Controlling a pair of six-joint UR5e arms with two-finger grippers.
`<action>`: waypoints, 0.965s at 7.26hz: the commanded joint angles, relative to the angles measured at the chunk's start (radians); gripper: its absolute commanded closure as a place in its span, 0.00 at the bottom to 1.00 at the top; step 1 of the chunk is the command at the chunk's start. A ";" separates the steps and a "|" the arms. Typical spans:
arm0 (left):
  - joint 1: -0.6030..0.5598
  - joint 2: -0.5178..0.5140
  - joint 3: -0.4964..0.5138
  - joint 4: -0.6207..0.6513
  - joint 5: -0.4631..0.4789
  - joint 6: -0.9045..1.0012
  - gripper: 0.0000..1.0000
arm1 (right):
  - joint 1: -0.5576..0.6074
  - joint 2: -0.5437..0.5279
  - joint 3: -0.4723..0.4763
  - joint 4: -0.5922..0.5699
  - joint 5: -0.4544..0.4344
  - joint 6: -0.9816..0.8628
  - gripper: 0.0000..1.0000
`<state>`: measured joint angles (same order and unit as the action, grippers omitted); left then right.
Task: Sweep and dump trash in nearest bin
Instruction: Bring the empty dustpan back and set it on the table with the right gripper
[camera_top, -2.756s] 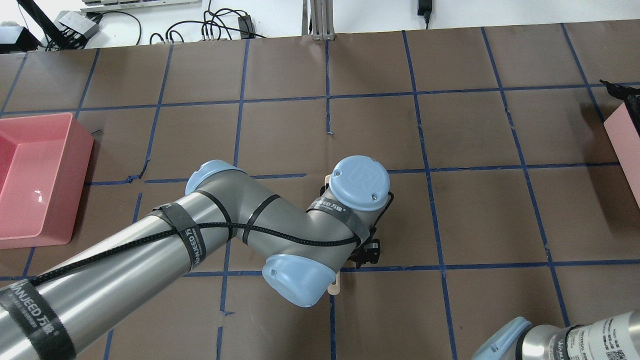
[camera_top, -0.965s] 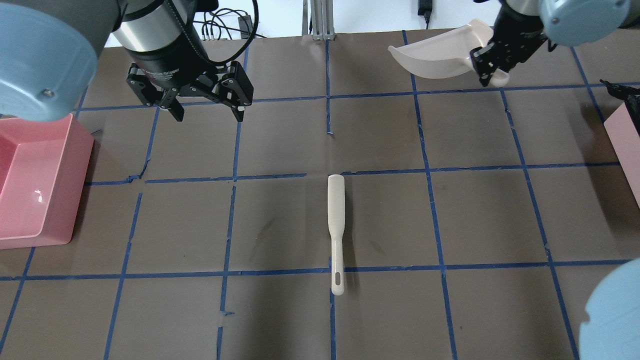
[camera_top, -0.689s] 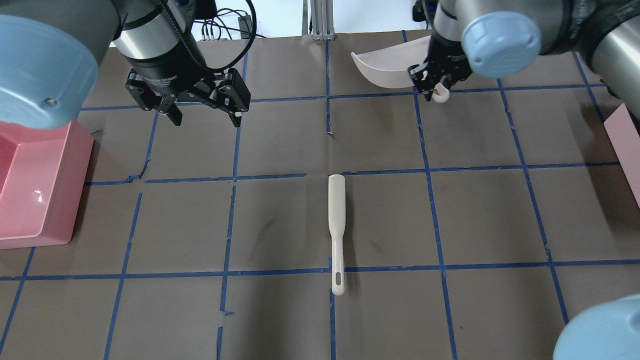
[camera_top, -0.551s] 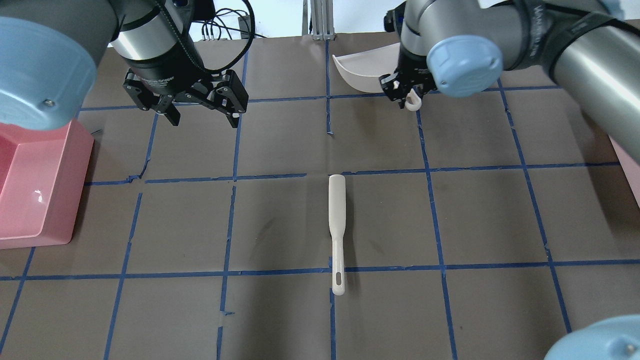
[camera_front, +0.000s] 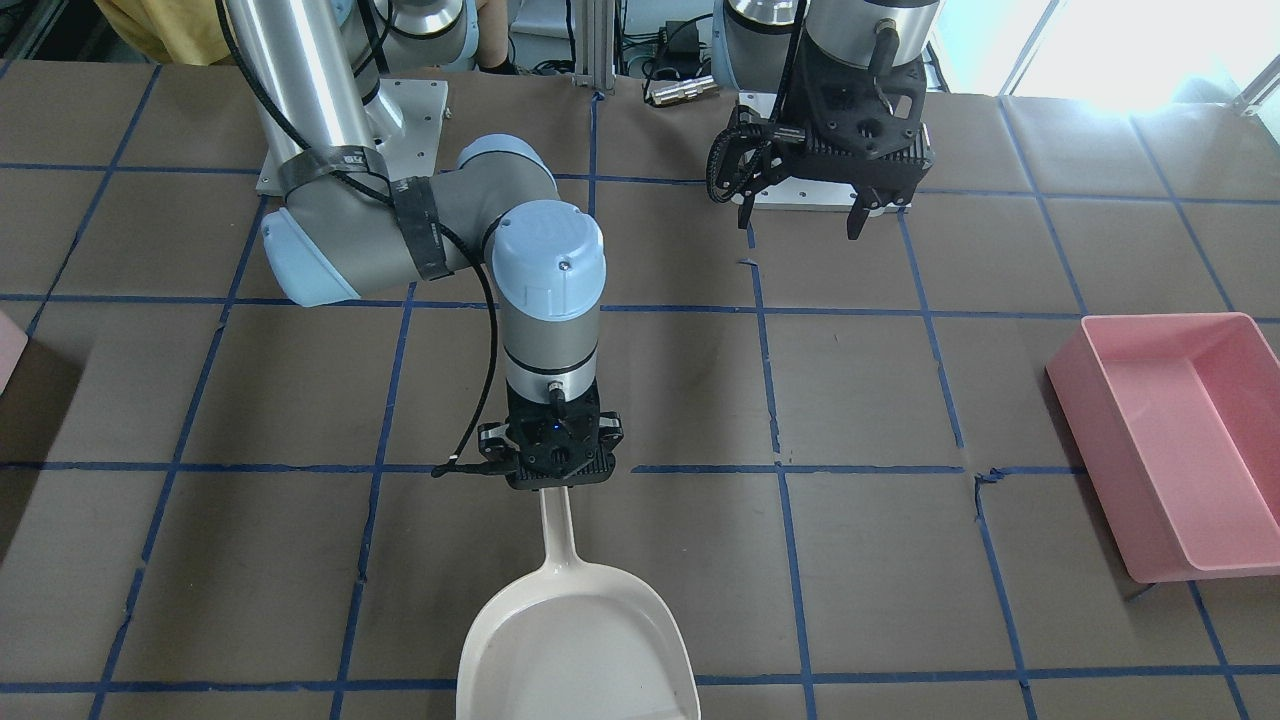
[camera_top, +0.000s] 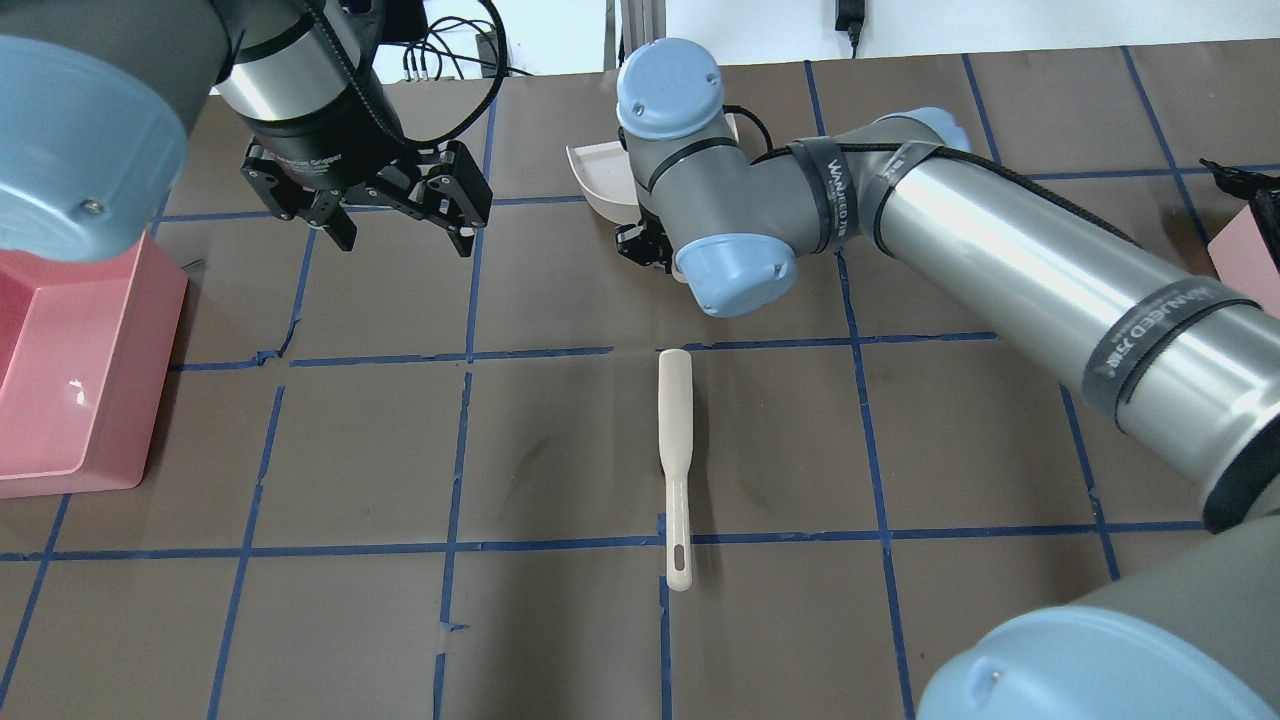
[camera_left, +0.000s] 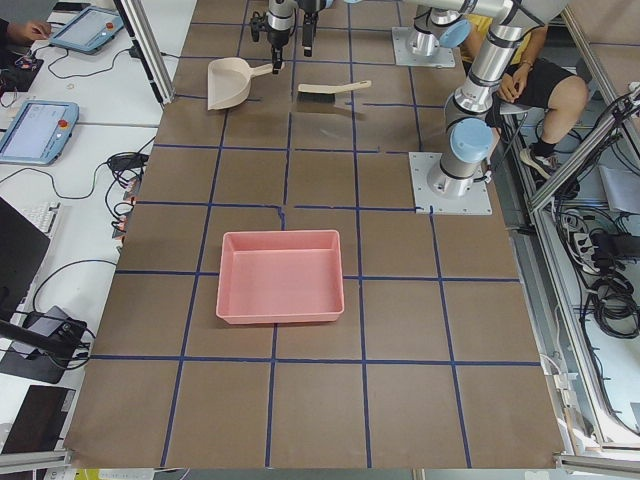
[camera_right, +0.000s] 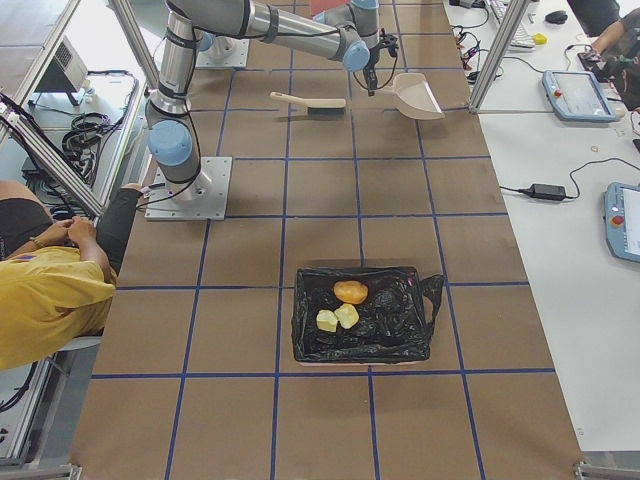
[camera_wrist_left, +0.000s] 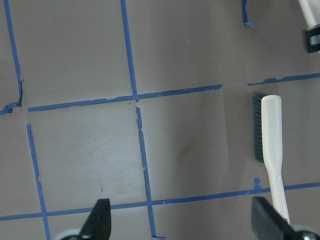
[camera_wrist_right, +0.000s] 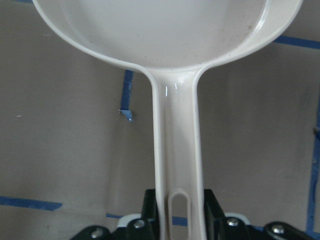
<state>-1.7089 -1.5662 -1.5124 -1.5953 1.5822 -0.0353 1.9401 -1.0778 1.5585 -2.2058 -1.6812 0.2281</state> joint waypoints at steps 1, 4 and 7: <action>0.000 0.000 0.000 0.000 0.001 0.000 0.00 | 0.014 0.047 -0.011 -0.023 -0.014 0.014 1.00; 0.000 0.002 0.001 0.000 -0.001 0.000 0.00 | 0.019 0.062 -0.002 -0.080 -0.014 0.008 1.00; 0.002 0.002 0.001 0.000 -0.001 0.000 0.00 | 0.017 0.059 0.000 -0.063 -0.014 0.008 0.72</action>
<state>-1.7085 -1.5647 -1.5110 -1.5954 1.5815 -0.0353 1.9576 -1.0193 1.5576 -2.2748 -1.6950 0.2360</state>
